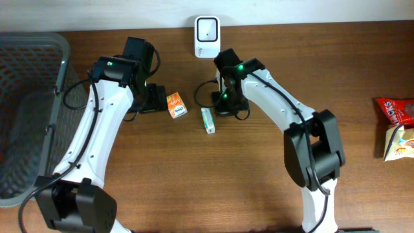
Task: Scan the item barcode
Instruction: 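Grasp the green tissue pack with the right gripper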
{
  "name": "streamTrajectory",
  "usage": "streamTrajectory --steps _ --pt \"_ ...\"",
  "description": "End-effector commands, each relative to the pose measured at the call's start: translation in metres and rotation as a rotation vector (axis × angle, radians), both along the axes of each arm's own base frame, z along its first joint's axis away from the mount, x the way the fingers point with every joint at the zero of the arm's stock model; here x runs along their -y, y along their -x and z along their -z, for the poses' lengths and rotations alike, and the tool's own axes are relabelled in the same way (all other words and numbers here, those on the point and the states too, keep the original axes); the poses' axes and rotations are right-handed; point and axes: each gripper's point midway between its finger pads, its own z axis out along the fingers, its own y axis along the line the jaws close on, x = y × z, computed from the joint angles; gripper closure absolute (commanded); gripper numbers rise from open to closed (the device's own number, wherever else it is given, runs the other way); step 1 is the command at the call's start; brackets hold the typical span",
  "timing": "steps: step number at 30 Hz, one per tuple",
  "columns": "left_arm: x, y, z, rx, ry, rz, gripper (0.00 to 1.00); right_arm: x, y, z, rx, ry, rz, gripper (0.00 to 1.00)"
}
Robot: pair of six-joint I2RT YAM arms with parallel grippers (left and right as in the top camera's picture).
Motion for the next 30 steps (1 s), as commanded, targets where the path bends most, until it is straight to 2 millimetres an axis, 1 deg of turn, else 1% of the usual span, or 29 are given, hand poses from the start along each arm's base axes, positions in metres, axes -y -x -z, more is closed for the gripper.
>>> streamTrajectory --steps 1,3,6,10,13,17,19,22,25,27,29,30 --pt "-0.003 -0.002 -0.001 0.007 -0.006 -0.018 0.01 -0.041 0.012 -0.041 0.055 -0.156 -0.134 0.96" --pt "-0.003 -0.002 -0.001 0.008 -0.006 -0.018 0.01 -0.051 0.017 -0.038 0.063 -0.153 -0.16 0.96" --pt "-0.003 -0.002 -0.001 0.008 -0.006 -0.018 0.01 -0.061 0.018 -0.032 0.086 -0.154 -0.178 0.96" --pt "-0.003 -0.002 -0.001 0.008 -0.006 -0.018 0.01 -0.06 0.015 -0.013 0.062 -0.132 -0.151 0.96" --pt "-0.003 -0.002 -0.001 0.007 -0.006 -0.018 0.01 -0.06 0.015 0.009 0.021 -0.114 -0.129 0.96" --pt "-0.003 -0.002 -0.001 0.008 -0.006 -0.018 0.01 -0.059 0.014 0.025 -0.001 -0.094 -0.122 0.96" --pt "-0.003 -0.002 -0.001 0.008 -0.006 -0.018 0.01 -0.042 0.008 0.032 0.02 0.001 -0.072 0.96" --pt "-0.003 -0.002 -0.001 0.008 -0.006 -0.018 0.01 -0.006 0.002 0.04 0.043 0.187 -0.003 0.96" --pt "-0.003 -0.002 -0.001 0.008 -0.006 -0.018 0.01 0.005 0.002 0.039 0.024 0.204 0.014 0.96" --pt "-0.003 -0.002 -0.001 0.008 -0.006 -0.018 0.01 0.011 0.001 0.033 0.021 0.204 0.027 0.96" --pt "-0.003 -0.002 -0.001 0.008 -0.006 -0.018 0.01 0.02 -0.001 0.021 0.03 0.199 0.038 0.95" --pt "-0.003 -0.002 -0.001 0.008 -0.006 -0.018 0.01 0.028 -0.002 0.013 0.033 0.198 0.05 0.88"
